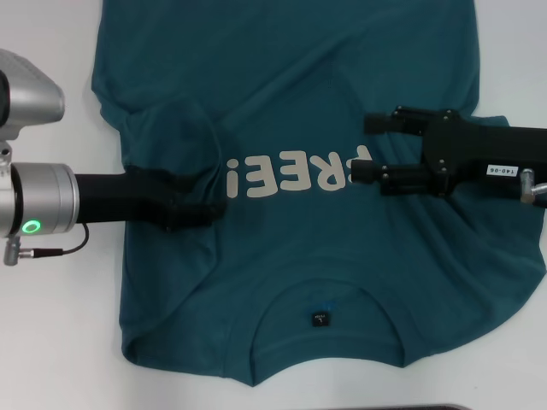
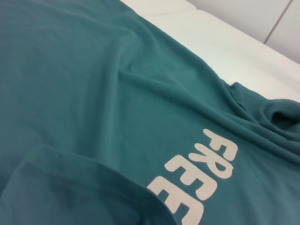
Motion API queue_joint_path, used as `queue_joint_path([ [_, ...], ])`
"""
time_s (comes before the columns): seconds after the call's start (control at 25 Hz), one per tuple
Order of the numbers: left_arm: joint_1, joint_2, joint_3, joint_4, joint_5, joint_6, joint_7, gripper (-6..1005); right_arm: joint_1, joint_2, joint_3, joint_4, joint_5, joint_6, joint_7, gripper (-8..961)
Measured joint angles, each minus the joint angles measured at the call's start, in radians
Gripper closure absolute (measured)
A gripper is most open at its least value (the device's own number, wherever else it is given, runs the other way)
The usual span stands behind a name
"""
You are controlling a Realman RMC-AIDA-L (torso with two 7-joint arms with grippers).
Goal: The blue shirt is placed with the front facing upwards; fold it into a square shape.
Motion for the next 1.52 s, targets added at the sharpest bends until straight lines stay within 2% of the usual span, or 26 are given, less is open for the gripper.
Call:
queue_joint_path([
  [0.44, 0.029, -0.002, 0.01, -0.001, 0.001, -0.019, 0.055, 301, 0.0, 0.004, 0.007, 0.001, 0.0, 0.0, -0.001, 37],
  [1.04, 0.033, -0.001, 0.042, 0.018, 0.012, -0.086, 0.055, 300, -0.002, 0.004, 0.006, 0.002, 0.0, 0.0, -0.002, 37],
  [1.16, 0.033, -0.001, 0.044, 0.01, 0.006, -0.101, 0.044, 380, -0.002, 0.004, 0.006, 0.002, 0.0, 0.0, -0.003, 37],
  [1.52, 0.032, -0.001, 0.046, 0.001, 0.005, -0.104, 0.035, 743, -0.002, 0.004, 0.006, 0.001, 0.0, 0.0, -0.004, 37],
])
